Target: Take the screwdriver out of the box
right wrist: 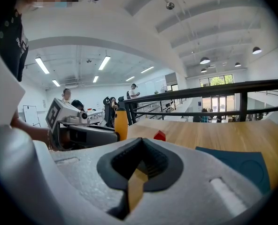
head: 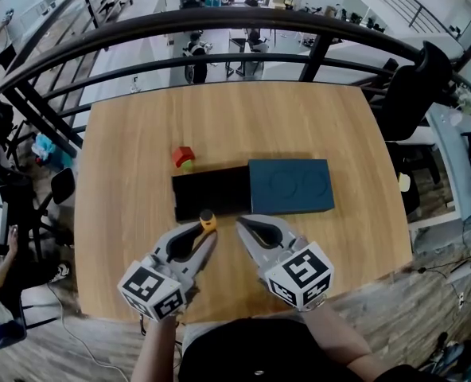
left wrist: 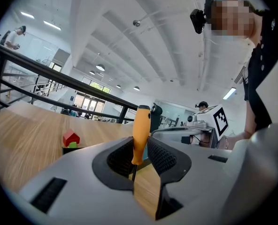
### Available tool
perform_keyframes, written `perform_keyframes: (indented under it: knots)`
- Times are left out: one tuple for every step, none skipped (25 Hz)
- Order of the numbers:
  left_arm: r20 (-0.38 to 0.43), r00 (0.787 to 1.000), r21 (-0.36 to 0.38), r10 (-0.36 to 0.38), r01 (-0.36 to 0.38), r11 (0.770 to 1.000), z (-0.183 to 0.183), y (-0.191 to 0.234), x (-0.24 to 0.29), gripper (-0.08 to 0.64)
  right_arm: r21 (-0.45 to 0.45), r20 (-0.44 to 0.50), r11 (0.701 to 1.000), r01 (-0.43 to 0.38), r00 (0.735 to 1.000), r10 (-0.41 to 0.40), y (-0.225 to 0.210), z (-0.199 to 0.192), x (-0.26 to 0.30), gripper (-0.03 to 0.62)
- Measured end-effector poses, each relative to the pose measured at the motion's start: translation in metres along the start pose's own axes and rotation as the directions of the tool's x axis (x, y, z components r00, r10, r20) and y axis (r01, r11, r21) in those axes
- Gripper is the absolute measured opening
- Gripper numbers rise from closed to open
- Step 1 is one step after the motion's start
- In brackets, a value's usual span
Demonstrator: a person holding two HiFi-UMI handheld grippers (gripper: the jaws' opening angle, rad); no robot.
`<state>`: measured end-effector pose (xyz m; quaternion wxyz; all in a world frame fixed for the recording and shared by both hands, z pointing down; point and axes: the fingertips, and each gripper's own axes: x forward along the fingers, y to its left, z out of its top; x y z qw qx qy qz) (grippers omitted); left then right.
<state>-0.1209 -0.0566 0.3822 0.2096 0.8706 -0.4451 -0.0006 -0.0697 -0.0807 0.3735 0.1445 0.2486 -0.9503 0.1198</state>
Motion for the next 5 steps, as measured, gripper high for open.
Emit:
perform_keyframes:
  knots:
    - [0.004,1.000,-0.007,0.001,-0.001,1.000,0.0006,0.0004,-0.0002,0.107,-0.001,-0.001,1.000,0.002,1.000,-0.002,-0.0008,-0.0001,-0.0001,-0.005]
    - [0.009,1.000,-0.019,0.002,-0.002,1.000,0.0014,0.0009,-0.0002,0.107,-0.001,-0.001,1.000,0.004,1.000,-0.004,-0.0017,-0.0002,-0.0001,-0.005]
    - [0.014,1.000,-0.031,0.001,-0.001,1.000,0.0023,0.0014,-0.0002,0.107,0.000,0.000,1.000,0.004,1.000,-0.004,-0.0027,-0.0002,-0.0001,-0.005]
    - [0.019,1.000,-0.044,0.000,0.001,0.999,0.0033,0.0020,-0.0001,0.107,0.000,0.001,1.000,0.003,1.000,-0.003,-0.0037,-0.0002,0.0001,-0.005]
    - [0.025,1.000,-0.056,-0.002,0.003,0.998,0.0043,0.0026,-0.0001,0.107,0.001,0.002,1.000,0.002,1.000,-0.002,-0.0045,-0.0001,0.0003,-0.005]
